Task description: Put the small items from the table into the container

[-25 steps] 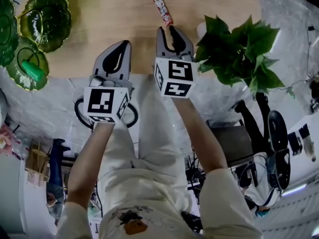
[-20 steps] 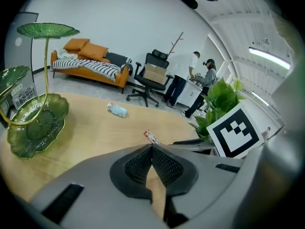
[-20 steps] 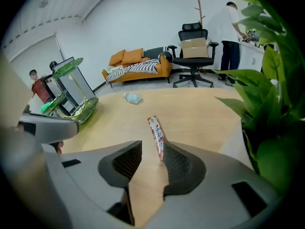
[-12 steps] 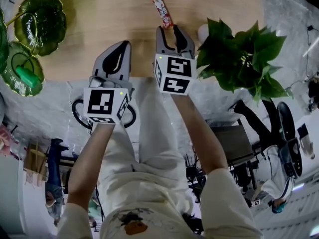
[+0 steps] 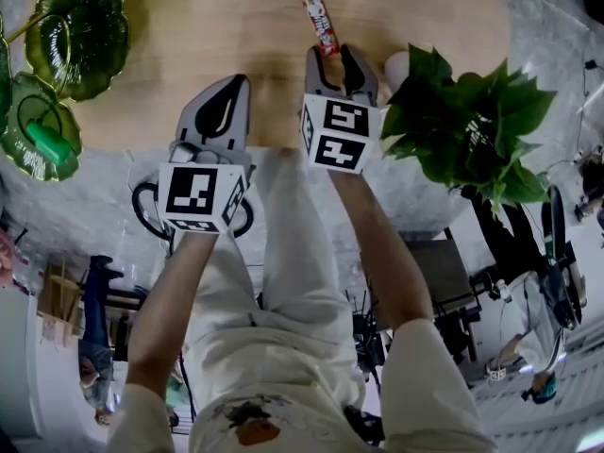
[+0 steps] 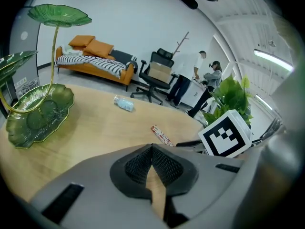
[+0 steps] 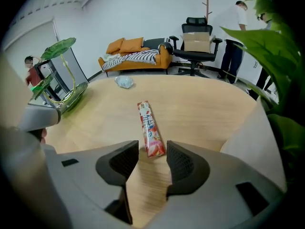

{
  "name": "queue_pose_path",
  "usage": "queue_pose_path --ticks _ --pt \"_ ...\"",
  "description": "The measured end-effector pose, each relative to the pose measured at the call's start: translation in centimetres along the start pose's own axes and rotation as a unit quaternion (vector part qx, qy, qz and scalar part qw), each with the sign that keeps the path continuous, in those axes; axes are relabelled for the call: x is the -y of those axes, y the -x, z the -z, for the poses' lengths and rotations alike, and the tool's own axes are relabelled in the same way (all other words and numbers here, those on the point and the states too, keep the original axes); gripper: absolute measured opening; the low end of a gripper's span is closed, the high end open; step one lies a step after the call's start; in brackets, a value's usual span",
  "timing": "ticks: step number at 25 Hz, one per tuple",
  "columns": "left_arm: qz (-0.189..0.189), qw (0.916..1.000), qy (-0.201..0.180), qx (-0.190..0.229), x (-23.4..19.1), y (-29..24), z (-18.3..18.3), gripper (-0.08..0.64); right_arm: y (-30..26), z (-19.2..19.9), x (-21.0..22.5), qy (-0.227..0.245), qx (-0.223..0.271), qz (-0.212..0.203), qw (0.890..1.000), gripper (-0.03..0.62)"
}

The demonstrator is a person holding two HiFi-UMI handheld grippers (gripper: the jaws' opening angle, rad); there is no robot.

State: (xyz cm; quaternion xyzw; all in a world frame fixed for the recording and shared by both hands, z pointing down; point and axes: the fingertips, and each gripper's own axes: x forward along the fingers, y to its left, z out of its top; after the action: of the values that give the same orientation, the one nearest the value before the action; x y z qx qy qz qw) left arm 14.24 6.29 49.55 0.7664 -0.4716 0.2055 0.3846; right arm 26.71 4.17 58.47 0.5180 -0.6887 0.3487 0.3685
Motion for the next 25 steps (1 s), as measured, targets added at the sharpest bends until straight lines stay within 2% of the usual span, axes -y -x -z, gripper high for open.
queue_pose_path --ticks 5,8,25 --pt "0.001 1.0000 -0.001 -0.001 0.2 0.0 0.1 0.000 -0.2 0.2 0.0 0.027 -0.009 0.014 0.999 0.164" --pt "0.003 1.0000 -0.002 0.000 0.3 0.0 -0.1 0.000 -0.2 0.1 -0.3 0.040 -0.008 0.014 0.999 0.125" --pt "-0.009 0.9996 -0.006 0.025 -0.3 3.4 -1.8 0.000 3.1 -2.6 -3.3 0.034 0.044 -0.013 0.998 0.110"
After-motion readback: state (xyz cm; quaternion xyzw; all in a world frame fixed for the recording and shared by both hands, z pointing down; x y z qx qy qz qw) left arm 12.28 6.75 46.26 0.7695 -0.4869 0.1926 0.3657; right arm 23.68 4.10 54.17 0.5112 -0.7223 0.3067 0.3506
